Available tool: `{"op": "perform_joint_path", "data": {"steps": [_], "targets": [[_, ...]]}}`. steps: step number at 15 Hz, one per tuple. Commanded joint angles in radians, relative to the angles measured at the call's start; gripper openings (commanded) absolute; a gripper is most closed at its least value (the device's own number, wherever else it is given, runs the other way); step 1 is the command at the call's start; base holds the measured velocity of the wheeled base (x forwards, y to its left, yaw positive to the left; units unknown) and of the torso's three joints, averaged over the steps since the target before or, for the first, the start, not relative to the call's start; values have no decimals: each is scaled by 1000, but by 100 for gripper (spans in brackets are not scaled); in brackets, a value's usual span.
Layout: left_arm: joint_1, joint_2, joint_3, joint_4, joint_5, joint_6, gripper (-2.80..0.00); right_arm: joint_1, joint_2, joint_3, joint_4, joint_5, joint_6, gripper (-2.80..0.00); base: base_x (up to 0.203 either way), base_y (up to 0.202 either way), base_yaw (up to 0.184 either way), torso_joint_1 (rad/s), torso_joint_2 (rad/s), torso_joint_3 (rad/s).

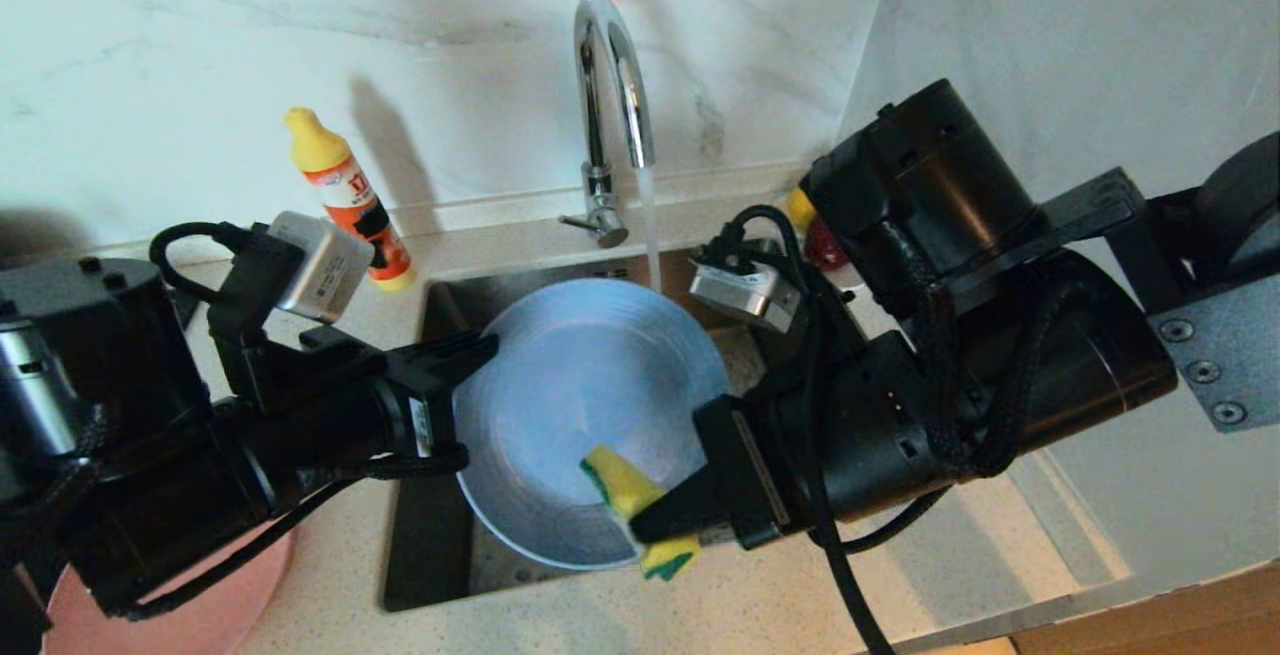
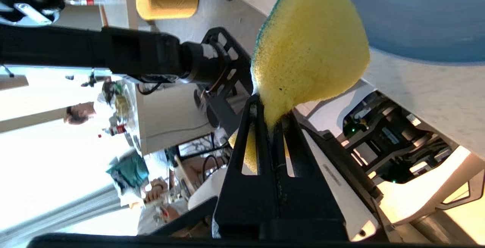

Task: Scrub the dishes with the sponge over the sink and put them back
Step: Wipe the plate

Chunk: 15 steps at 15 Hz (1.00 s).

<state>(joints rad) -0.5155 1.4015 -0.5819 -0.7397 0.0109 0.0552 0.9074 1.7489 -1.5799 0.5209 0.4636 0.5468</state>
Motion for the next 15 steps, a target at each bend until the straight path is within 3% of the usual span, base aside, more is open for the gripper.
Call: {"op": "perform_joint_path", "data": {"steps": [1,9,15], "targets": [[-1,20,-2,-18,0,2,-280,18,44,-37,10,0,2,-280,0,0,0,0,0,0],[-3,14,3,-29,-2,7,-280,45,142,-98,50,-78,-1,-280,0,0,0,0,0,0],[-4,-4,17,-29,-3,6,-280,13,133,-100,50,-97,1,-280,0,0,0,0,0,0]]}}
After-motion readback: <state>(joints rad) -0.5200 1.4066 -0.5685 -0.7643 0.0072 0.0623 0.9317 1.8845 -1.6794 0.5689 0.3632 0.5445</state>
